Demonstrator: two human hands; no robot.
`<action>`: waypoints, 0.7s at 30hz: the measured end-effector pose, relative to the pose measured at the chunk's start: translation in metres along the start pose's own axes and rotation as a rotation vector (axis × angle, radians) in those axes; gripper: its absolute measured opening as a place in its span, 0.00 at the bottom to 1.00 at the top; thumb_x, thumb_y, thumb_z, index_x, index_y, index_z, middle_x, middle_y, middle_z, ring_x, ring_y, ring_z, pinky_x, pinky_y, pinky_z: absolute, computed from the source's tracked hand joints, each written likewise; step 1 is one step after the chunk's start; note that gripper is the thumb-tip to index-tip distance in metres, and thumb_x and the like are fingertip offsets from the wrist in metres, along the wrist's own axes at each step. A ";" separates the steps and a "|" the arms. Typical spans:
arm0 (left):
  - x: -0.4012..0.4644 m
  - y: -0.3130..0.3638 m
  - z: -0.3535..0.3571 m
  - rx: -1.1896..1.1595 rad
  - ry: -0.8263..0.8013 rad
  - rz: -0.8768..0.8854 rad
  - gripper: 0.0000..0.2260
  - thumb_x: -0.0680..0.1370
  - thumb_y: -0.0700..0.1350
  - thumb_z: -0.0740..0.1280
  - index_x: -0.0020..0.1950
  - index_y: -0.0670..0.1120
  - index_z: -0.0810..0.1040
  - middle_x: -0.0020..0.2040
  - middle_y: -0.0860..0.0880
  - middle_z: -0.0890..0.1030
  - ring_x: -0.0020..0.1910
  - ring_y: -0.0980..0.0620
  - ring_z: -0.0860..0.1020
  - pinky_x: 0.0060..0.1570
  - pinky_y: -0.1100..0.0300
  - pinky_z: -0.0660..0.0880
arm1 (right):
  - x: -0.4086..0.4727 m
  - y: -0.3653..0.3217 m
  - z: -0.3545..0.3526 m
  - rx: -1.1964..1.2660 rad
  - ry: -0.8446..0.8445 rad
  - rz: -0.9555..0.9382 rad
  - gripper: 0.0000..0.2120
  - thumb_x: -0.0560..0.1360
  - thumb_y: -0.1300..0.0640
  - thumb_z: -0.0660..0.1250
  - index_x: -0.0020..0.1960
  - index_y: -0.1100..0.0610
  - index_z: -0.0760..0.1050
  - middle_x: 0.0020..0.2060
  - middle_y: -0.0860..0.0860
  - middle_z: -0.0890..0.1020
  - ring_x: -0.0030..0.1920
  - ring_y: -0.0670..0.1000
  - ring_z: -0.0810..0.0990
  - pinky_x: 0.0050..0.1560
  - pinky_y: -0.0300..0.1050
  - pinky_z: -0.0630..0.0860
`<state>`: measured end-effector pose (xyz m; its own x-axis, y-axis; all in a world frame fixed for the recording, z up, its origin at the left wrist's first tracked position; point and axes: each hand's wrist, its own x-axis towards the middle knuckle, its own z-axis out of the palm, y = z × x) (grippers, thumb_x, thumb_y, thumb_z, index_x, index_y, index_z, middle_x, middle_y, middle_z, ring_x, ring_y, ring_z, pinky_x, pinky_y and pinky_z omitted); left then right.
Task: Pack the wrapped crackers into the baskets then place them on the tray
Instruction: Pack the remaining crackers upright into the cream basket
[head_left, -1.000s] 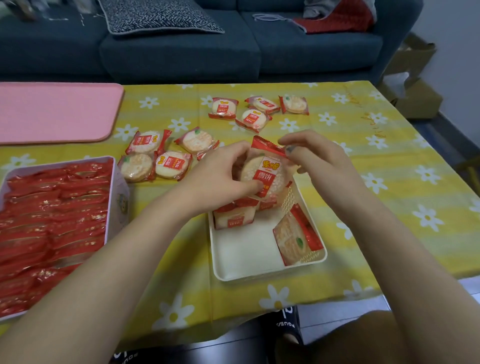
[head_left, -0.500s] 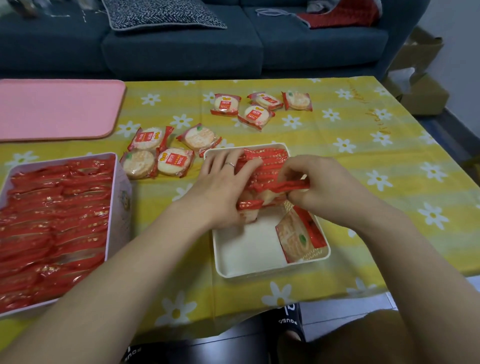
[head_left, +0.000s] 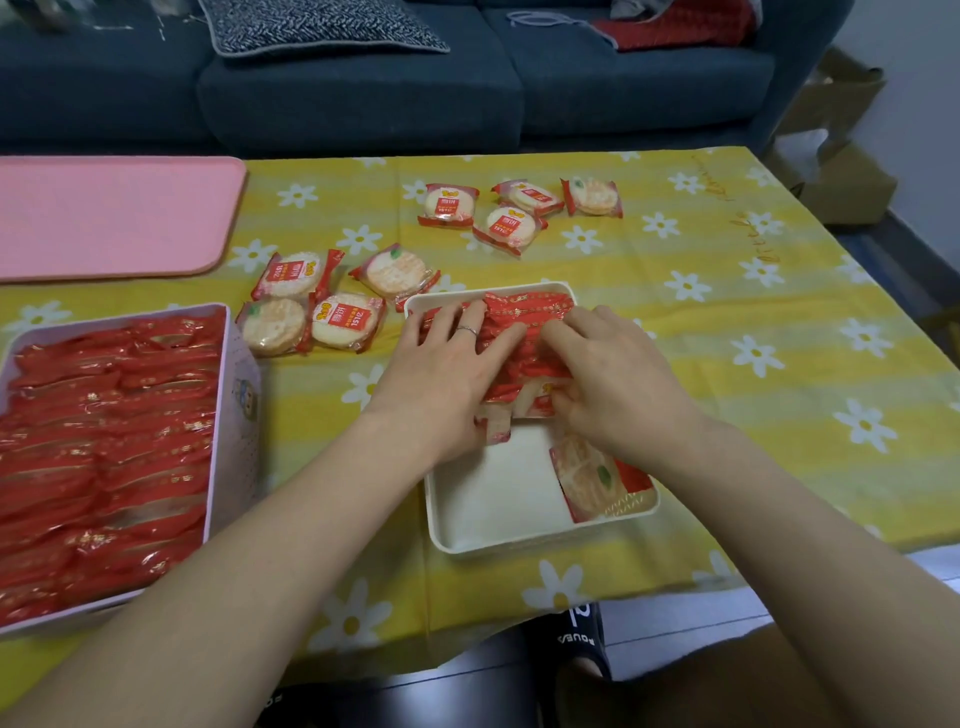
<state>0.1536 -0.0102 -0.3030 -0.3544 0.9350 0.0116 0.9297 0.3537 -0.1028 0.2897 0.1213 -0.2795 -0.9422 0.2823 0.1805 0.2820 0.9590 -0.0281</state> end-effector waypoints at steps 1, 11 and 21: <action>0.000 -0.001 0.001 0.003 0.003 0.001 0.46 0.73 0.64 0.69 0.81 0.57 0.44 0.81 0.42 0.53 0.79 0.41 0.53 0.77 0.43 0.52 | -0.001 -0.002 -0.003 -0.035 0.025 0.013 0.17 0.64 0.56 0.70 0.51 0.56 0.71 0.46 0.54 0.75 0.46 0.58 0.72 0.43 0.52 0.68; 0.000 -0.005 -0.002 -0.004 -0.034 0.011 0.45 0.74 0.60 0.69 0.81 0.58 0.42 0.82 0.42 0.50 0.80 0.41 0.50 0.78 0.44 0.51 | -0.008 -0.025 0.004 0.077 -0.043 0.041 0.20 0.72 0.62 0.65 0.64 0.56 0.70 0.51 0.54 0.72 0.38 0.62 0.77 0.31 0.52 0.72; -0.002 -0.004 -0.003 0.021 -0.029 0.005 0.41 0.78 0.55 0.67 0.81 0.58 0.41 0.82 0.43 0.48 0.81 0.42 0.49 0.78 0.45 0.51 | -0.013 -0.045 0.009 0.112 -0.015 0.163 0.19 0.70 0.65 0.65 0.61 0.60 0.68 0.54 0.58 0.71 0.37 0.61 0.75 0.31 0.48 0.63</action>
<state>0.1510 -0.0133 -0.2993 -0.3528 0.9355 -0.0176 0.9293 0.3481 -0.1236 0.2875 0.0751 -0.2897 -0.8883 0.4340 0.1499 0.4102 0.8968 -0.1656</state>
